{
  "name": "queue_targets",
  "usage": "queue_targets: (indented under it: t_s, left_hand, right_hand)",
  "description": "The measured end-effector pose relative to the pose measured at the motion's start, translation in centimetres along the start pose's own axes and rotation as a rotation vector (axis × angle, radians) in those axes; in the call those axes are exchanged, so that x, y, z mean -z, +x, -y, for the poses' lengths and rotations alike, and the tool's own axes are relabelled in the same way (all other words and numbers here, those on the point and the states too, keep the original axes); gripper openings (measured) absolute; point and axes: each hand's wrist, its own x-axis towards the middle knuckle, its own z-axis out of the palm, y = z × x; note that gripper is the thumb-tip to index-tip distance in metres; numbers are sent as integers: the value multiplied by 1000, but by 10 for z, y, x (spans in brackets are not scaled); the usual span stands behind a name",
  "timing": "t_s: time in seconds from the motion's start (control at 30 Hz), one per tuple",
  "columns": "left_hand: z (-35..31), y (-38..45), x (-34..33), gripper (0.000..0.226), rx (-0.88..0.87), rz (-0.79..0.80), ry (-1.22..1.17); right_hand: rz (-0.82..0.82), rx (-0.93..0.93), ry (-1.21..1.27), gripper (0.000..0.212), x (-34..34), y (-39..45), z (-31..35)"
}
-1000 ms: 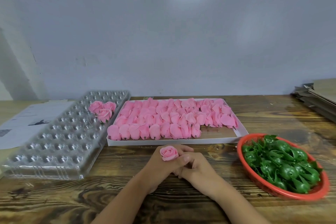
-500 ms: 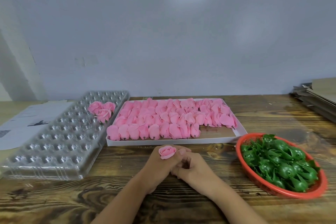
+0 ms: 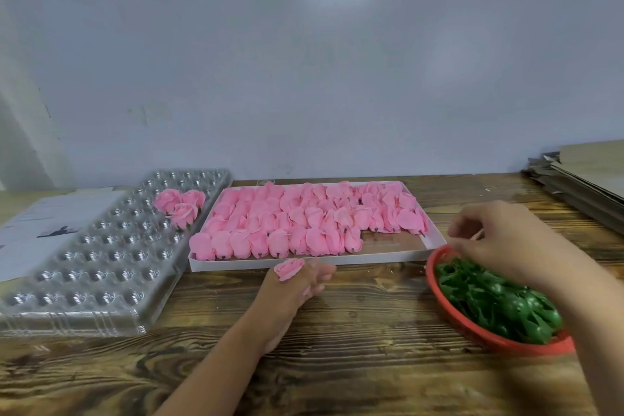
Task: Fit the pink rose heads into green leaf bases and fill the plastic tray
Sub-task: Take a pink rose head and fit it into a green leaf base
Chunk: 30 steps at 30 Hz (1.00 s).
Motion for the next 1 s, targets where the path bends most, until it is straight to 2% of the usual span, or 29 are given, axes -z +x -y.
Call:
queue_targets:
  t_s: [0.13,0.23,0.4,0.5,0.63,1.0]
  left_hand:
    - [-5,-1,-2,22,45,-28,-38]
    - [-4,-2,-1,32,51,-32,-31]
    - [-3,-1,0,23,68,-33,-42]
    - [-2,0,1,24,56,-22,-35]
    - [-1,0,1,27,61,-25,-53]
    - [0,2,3,29,55,-26,-78]
  right_hand:
    - [162,1,-144,17,-3,14,-22]
    - [308,35,-197,22,-13,15,-23]
    - [404,58,-216,32,-29,16,-20]
    - [399,55,-240,37,-33,16,-19]
    - [369,86,-221,25,-33,18,-22]
    - [67,100,-133,13,-19,22,-30]
